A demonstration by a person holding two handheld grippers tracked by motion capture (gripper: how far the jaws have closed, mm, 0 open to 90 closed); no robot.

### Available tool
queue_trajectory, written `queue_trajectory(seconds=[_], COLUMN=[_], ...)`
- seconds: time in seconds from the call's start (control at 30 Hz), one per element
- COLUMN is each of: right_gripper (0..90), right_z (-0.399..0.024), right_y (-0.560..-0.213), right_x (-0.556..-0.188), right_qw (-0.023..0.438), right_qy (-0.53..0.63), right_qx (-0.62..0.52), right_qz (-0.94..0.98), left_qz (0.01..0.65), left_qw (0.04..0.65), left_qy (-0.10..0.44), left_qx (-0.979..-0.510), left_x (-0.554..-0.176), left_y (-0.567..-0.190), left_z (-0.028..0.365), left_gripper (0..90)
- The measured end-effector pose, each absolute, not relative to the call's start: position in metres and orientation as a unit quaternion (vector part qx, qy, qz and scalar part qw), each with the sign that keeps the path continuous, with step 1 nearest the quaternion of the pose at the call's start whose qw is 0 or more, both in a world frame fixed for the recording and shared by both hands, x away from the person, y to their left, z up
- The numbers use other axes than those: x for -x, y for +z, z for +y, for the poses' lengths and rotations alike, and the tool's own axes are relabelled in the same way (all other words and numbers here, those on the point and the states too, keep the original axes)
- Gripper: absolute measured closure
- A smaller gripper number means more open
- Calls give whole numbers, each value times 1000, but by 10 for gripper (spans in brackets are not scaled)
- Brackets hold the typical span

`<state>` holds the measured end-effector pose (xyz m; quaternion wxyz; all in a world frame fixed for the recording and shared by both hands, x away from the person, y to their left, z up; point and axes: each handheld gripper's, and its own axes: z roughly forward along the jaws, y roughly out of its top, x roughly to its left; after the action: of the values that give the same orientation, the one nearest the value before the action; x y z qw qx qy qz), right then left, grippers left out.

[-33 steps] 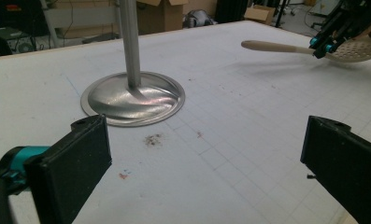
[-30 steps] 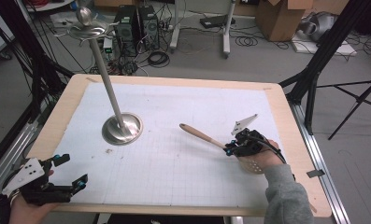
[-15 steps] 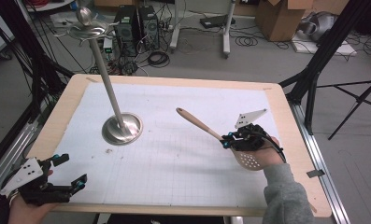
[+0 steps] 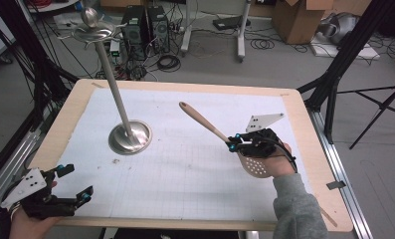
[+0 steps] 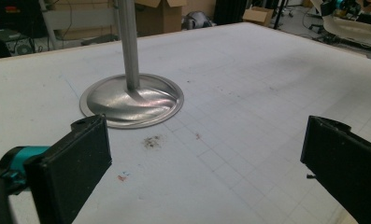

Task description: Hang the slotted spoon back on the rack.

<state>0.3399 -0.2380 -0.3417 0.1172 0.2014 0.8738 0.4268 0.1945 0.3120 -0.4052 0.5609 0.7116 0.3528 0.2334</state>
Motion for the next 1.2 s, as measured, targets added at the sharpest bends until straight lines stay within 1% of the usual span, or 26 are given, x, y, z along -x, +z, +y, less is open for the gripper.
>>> queue_trajectory(seconds=[0.2, 1.2], right_gripper=[780, 780], right_z=[-226, -168], right_y=[-333, -282], right_x=[-336, -335], right_qw=[134, 144], right_qy=[436, 500], right_qx=[-184, -174], right_qz=[871, 836], left_qz=[353, 356], left_qw=[562, 562], left_qy=[233, 242], left_qx=[-710, -706], left_x=[-194, -185], left_y=[-405, -403], left_z=[312, 317], left_gripper=[20, 20])
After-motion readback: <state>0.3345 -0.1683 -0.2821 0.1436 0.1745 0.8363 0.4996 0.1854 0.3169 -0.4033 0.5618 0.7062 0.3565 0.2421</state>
